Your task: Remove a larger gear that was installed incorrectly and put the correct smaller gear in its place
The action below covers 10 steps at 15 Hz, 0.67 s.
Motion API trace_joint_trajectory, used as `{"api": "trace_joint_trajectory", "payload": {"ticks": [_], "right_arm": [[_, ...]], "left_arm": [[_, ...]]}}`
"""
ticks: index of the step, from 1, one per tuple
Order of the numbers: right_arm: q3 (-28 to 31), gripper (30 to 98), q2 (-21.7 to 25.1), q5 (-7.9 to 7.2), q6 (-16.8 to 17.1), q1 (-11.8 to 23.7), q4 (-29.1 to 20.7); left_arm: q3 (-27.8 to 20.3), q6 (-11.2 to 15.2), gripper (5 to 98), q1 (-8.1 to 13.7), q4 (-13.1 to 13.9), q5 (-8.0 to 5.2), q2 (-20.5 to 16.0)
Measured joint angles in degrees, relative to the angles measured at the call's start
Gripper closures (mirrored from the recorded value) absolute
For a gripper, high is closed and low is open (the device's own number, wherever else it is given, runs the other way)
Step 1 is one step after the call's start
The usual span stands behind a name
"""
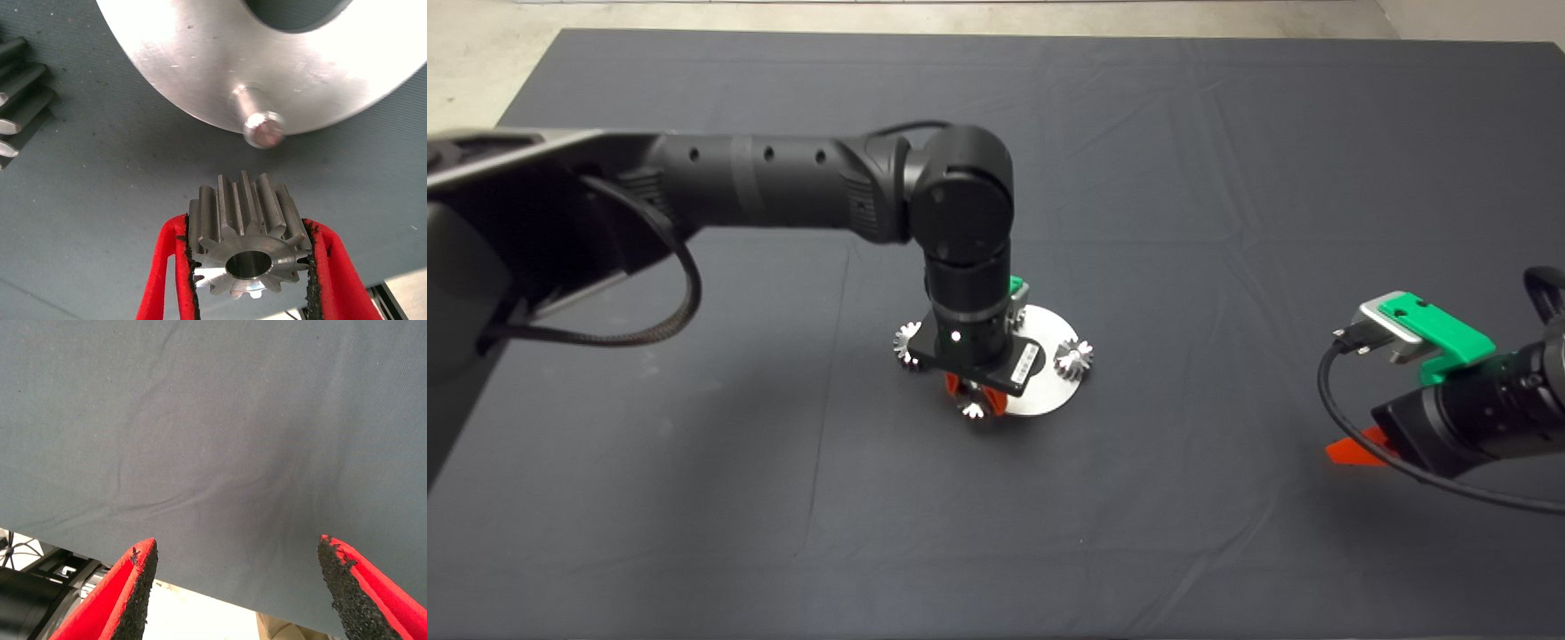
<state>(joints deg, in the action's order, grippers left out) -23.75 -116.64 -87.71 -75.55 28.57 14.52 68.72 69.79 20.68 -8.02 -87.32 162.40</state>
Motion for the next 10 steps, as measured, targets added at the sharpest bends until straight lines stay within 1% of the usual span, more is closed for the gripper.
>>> {"api": "trace_joint_trajectory", "payload": {"ticks": [2, 5, 10], "right_arm": [[0.0, 64.9, -0.02, 0.01, 0.0, -0.01, 0.0], [0.0, 64.9, -0.01, 0.01, 0.0, -0.02, 0.0], [0.0, 64.9, -0.04, 0.01, 0.0, 0.0, 0.0]], "left_arm": [[0.51, 0.0, 80.0, 0.1, -0.4, -0.13, 0.0], [2.53, -0.2, 80.0, 0.17, -0.74, -0.14, 0.44], [2.95, -1.13, 80.2, 0.32, -0.55, -0.18, 0.63]]}}
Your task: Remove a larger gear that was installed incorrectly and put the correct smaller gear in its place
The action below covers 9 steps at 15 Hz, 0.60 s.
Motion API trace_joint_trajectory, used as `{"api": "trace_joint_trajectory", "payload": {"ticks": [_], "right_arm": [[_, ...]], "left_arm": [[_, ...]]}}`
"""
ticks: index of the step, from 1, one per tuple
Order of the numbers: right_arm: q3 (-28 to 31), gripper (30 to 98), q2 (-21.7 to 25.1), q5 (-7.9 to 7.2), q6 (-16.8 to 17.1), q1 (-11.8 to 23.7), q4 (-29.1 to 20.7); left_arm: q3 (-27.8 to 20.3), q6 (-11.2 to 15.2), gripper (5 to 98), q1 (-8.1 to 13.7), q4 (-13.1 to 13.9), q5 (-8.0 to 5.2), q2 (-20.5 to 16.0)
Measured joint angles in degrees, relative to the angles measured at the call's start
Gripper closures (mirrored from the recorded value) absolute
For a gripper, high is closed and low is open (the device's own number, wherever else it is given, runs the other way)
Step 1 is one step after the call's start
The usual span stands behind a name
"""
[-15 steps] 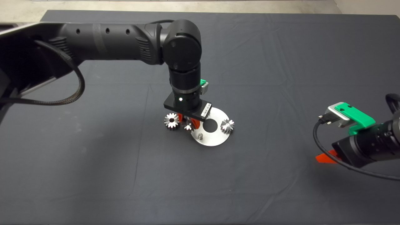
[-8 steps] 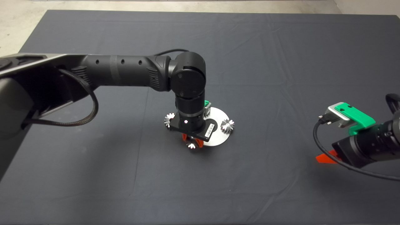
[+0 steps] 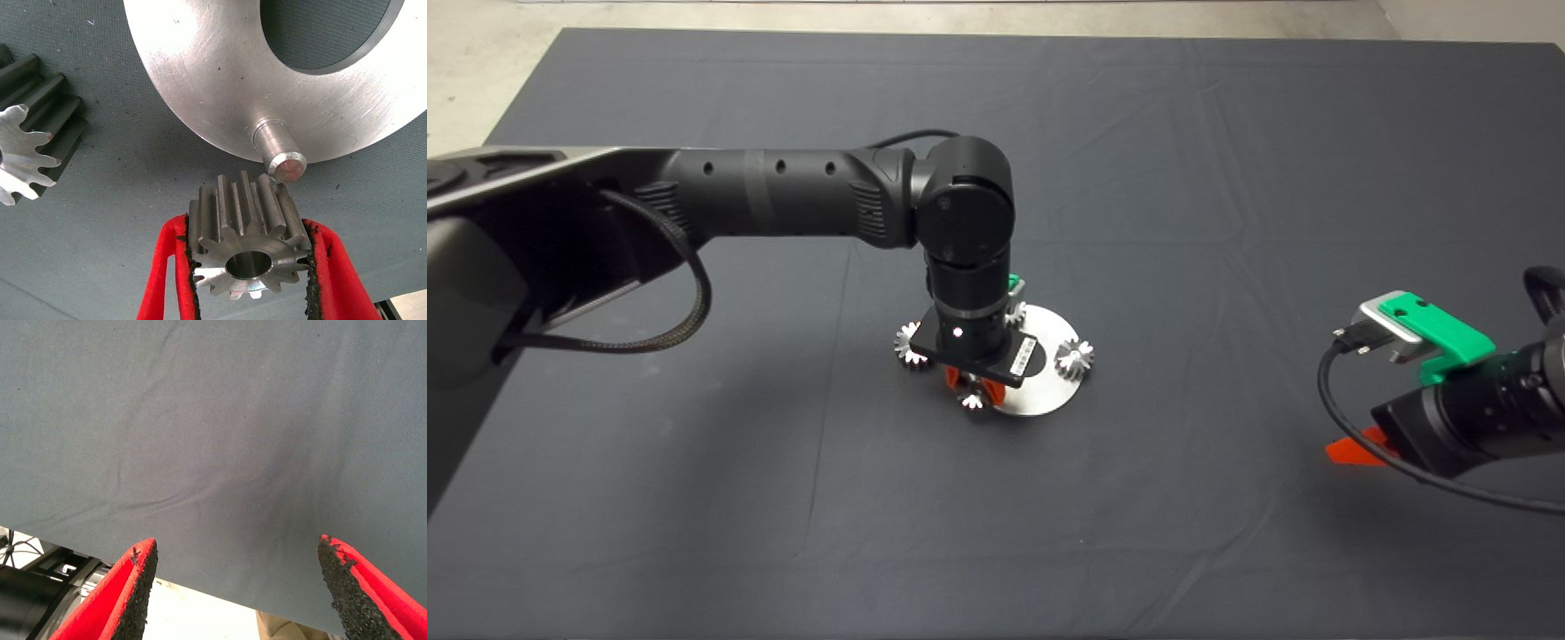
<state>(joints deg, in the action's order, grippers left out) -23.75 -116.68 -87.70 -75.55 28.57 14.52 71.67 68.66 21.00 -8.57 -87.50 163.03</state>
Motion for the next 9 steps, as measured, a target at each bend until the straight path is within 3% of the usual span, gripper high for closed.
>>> {"api": "trace_joint_trajectory", "payload": {"ticks": [4, 9], "right_arm": [[0.0, 64.9, 0.0, -0.01, 0.0, -0.02, 0.0], [0.0, 64.9, 0.0, -0.01, -0.02, -0.01, 0.0]], "left_arm": [[0.24, -0.17, 80.3, 0.81, 0.09, 0.07, 0.0], [0.02, -1.71, 80.3, 2.36, 2.6, 0.05, 0.33]]}}
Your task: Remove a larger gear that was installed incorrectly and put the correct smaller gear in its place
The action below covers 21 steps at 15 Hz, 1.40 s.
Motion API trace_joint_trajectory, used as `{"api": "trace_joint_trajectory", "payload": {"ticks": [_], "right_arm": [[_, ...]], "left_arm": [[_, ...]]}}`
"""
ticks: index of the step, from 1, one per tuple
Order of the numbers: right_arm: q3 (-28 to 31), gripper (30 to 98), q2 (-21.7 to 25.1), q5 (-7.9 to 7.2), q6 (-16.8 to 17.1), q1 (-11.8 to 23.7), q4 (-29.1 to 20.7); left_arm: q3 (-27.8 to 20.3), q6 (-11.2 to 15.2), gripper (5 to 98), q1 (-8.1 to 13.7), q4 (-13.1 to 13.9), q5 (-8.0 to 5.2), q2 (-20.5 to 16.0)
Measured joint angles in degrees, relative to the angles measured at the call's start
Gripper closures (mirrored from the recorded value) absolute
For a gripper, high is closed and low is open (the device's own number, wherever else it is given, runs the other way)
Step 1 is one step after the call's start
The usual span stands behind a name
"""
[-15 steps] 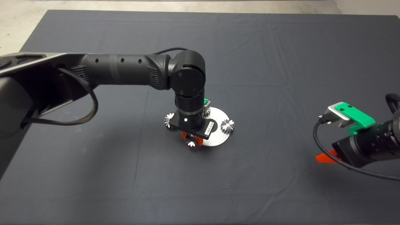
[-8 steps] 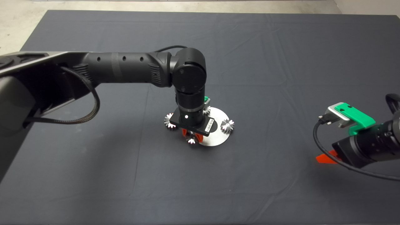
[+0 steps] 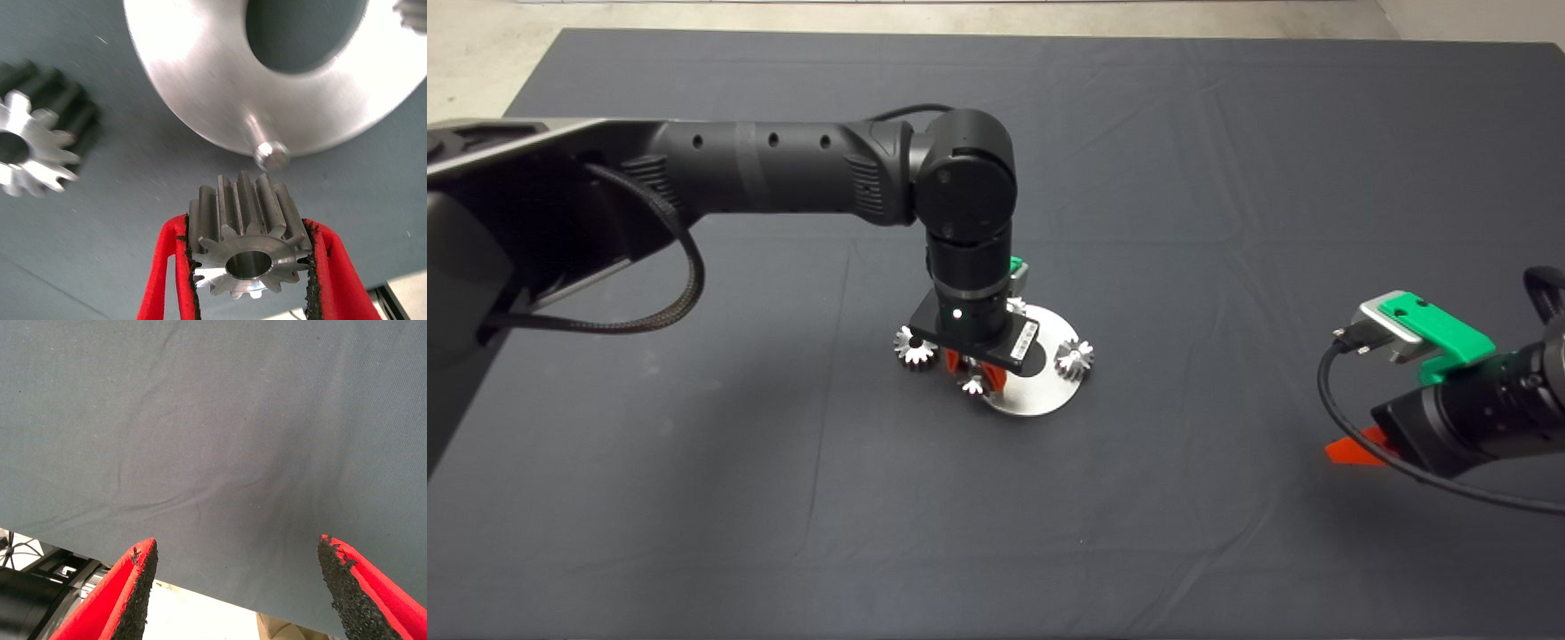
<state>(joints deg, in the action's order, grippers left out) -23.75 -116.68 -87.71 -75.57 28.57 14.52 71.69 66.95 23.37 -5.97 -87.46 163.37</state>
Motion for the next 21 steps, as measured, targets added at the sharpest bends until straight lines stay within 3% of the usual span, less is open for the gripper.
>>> {"api": "trace_joint_trajectory", "payload": {"ticks": [5, 12, 21], "right_arm": [[0.0, 64.9, -0.02, 0.0, -0.12, 0.0, 0.0], [0.0, 64.9, -0.03, -0.01, -0.37, -0.02, 0.0], [0.0, 64.9, 0.0, 0.01, -0.39, -0.02, 0.0]], "left_arm": [[0.4, -0.69, 80.3, 0.0, 0.8, 0.02, 1.11], [5.7, -5.95, 80.4, 0.0, 0.8, 0.02, 2.59], [6.36, -6.42, 80.4, -0.02, 0.8, 0.05, 2.71]]}}
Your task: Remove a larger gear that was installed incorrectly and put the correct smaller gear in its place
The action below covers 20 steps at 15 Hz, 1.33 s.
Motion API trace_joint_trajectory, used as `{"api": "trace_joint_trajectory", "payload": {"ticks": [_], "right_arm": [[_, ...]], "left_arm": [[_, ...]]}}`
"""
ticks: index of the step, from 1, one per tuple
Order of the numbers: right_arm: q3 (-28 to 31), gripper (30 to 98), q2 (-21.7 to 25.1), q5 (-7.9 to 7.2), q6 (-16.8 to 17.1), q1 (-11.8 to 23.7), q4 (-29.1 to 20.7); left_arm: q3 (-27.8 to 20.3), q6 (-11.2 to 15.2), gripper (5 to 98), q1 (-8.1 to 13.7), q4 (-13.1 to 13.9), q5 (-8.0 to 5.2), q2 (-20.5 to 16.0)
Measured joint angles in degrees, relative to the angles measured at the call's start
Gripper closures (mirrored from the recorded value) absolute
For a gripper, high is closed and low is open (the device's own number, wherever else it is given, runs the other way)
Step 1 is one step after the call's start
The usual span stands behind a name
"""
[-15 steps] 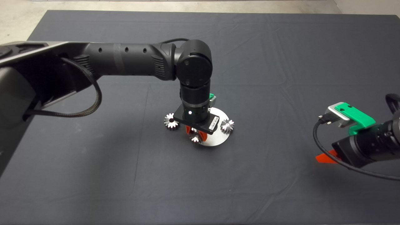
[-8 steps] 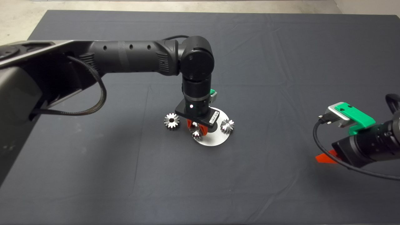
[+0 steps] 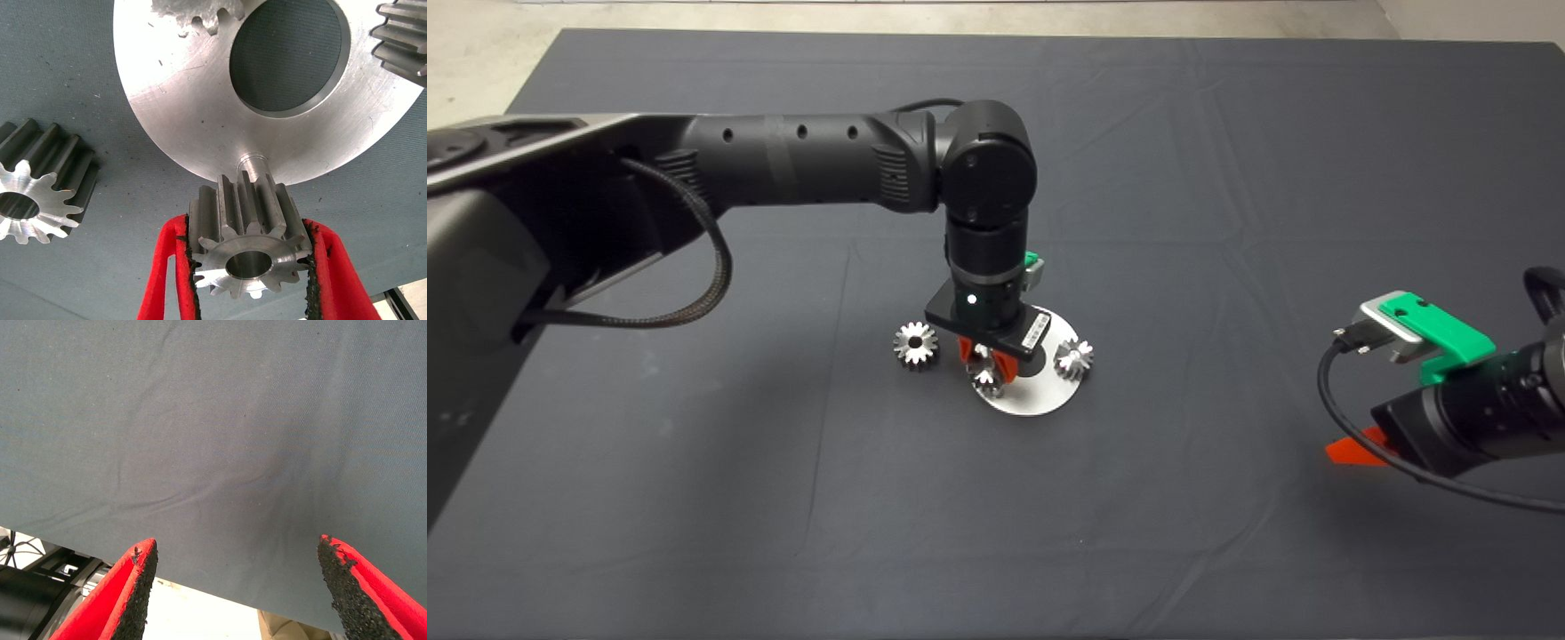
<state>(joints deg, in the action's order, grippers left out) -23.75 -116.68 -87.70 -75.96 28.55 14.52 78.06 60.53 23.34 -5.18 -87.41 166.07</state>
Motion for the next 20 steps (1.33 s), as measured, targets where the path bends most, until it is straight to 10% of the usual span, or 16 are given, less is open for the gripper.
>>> {"api": "trace_joint_trajectory", "payload": {"ticks": [20], "right_arm": [[0.0, 64.9, -0.02, 0.0, -0.02, 0.02, 0.0]], "left_arm": [[-2.29, 4.46, 80.6, -1.75, -2.79, -0.18, 0.74]]}}
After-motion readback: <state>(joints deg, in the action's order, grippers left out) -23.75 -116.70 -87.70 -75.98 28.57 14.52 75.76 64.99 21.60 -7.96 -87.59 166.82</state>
